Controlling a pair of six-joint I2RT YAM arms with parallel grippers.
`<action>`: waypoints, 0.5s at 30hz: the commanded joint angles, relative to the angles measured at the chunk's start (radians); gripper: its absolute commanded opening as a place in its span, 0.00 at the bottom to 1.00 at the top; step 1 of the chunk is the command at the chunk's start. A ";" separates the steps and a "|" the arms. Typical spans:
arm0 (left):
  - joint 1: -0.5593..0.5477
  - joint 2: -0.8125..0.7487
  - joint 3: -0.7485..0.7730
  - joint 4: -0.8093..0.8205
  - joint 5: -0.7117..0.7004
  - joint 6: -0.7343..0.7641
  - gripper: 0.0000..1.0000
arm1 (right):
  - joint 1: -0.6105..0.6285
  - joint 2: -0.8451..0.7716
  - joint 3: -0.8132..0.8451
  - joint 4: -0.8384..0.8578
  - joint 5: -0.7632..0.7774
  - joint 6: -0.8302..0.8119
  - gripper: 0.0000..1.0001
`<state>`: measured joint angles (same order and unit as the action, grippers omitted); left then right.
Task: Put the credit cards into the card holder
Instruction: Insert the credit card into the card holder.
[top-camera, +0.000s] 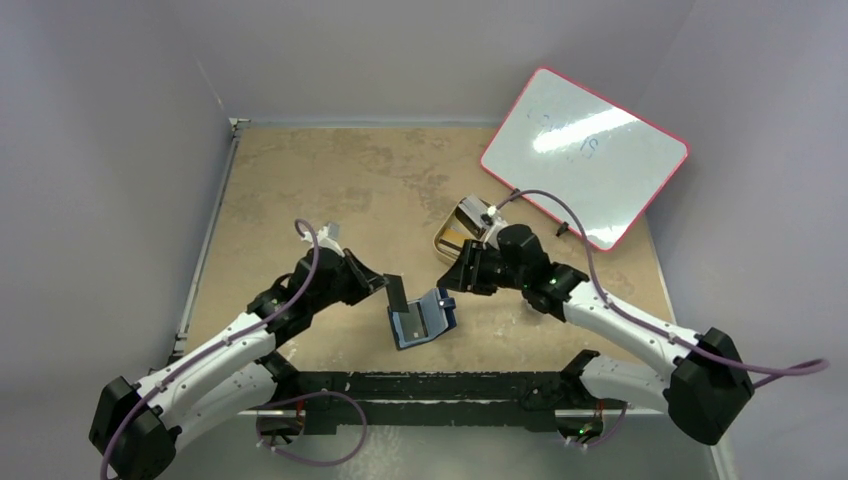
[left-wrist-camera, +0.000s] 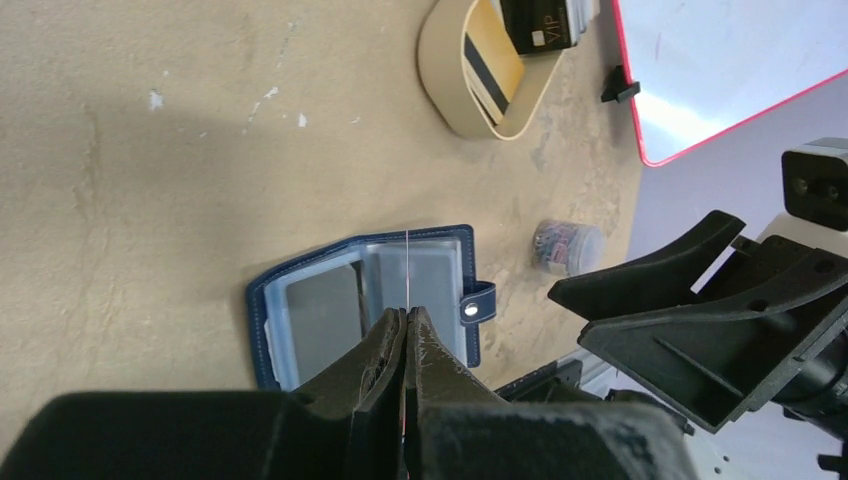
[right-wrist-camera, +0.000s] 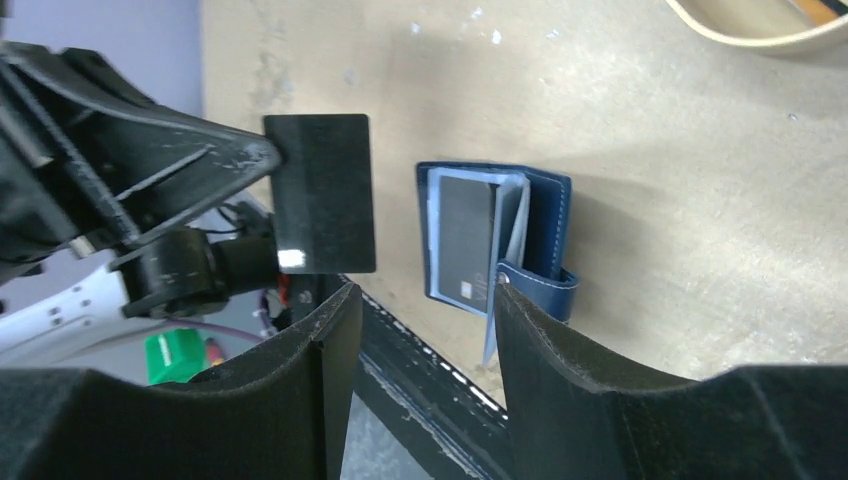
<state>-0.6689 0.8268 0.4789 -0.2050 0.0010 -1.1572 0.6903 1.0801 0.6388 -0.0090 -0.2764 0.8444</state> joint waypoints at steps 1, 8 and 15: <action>0.002 -0.017 -0.012 -0.039 -0.048 0.028 0.00 | 0.073 0.058 0.109 -0.111 0.135 -0.032 0.54; 0.003 -0.028 -0.075 0.029 0.013 -0.014 0.00 | 0.224 0.248 0.267 -0.218 0.261 -0.065 0.50; 0.004 -0.006 -0.123 0.145 0.069 -0.060 0.00 | 0.267 0.359 0.355 -0.321 0.343 -0.121 0.42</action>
<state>-0.6689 0.8127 0.3813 -0.1886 0.0216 -1.1740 0.9493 1.4170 0.9283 -0.2432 -0.0185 0.7700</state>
